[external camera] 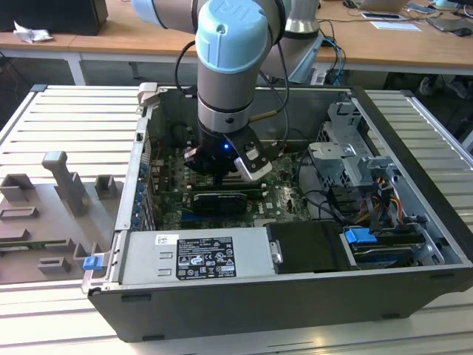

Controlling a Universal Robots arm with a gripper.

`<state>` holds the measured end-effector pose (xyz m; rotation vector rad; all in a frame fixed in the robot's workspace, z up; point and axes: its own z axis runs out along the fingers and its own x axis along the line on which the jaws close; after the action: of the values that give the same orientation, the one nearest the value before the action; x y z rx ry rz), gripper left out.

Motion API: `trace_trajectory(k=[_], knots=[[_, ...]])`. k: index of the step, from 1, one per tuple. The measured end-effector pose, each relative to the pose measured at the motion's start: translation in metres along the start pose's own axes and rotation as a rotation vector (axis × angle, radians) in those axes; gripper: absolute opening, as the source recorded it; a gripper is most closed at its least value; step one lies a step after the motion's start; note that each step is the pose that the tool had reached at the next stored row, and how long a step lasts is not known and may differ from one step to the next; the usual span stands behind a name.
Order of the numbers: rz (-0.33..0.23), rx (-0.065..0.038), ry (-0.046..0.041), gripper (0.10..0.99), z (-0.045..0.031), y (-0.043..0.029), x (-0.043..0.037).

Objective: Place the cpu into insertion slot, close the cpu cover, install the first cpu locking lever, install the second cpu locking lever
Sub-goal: 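Install the second cpu locking lever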

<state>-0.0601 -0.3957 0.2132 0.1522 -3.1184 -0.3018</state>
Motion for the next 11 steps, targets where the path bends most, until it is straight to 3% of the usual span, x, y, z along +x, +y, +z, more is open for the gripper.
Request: trace_trajectory(k=[5, 11], knots=[[0.0, -0.008, -0.0007, 0.106, 0.0019, -0.0028, 0.0055], [-0.001, -0.03, -0.0029, 0.106, 0.0077, -0.0041, 0.0102]])
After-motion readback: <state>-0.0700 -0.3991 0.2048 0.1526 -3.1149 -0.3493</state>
